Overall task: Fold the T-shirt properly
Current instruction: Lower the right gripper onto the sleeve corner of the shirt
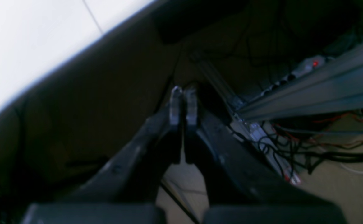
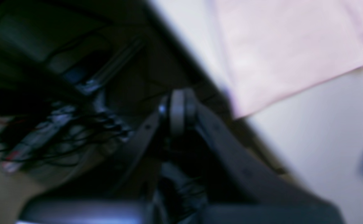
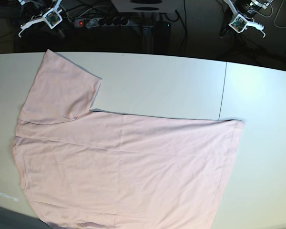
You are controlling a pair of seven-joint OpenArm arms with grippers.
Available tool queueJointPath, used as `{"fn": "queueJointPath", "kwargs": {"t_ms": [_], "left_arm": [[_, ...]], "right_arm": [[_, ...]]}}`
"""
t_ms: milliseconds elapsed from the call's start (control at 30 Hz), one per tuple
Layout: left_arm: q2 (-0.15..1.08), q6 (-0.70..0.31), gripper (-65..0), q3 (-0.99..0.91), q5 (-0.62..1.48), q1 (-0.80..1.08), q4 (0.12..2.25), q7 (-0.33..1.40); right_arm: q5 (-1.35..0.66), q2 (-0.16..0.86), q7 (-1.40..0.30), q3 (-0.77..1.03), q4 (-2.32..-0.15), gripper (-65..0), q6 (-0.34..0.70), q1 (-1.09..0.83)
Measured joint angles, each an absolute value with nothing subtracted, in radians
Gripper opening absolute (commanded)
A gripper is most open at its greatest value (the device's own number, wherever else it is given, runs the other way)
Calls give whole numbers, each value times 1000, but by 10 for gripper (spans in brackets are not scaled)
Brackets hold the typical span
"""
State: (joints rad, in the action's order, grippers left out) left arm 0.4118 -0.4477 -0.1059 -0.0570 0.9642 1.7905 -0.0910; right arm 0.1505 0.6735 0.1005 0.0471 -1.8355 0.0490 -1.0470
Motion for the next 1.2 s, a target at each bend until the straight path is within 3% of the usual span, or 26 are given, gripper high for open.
{"fn": "queueJointPath", "kwargs": {"t_ms": [233,467,533,800,933,1200], "left_arm": [[422,-448,-634,-106,-59,978,1857,-91],[427,-448,-634,-106,-59,978,1857,-90],[427,-448,-634,-106,-59,978,1857,-90],[427,-448,-634,-106,-59,978,1857,-90],[427,-448,-634,-106,-59,978,1857,-90],[427,-448,-634,-106,-58,978,1857,-90]], "right_arm": [[205,790,77,62,-1888,-634,50,-1014],[210,870,51,62,-1888,-409,65,-915],[211,890,51,62,-1889,-378,113,-889],[172,934,51,61,-1889,-373,154,-841],[127,934,51,54,-1888,-330,190,-822],[148,934,48,-105,-1834,-319,203,-720]]}}
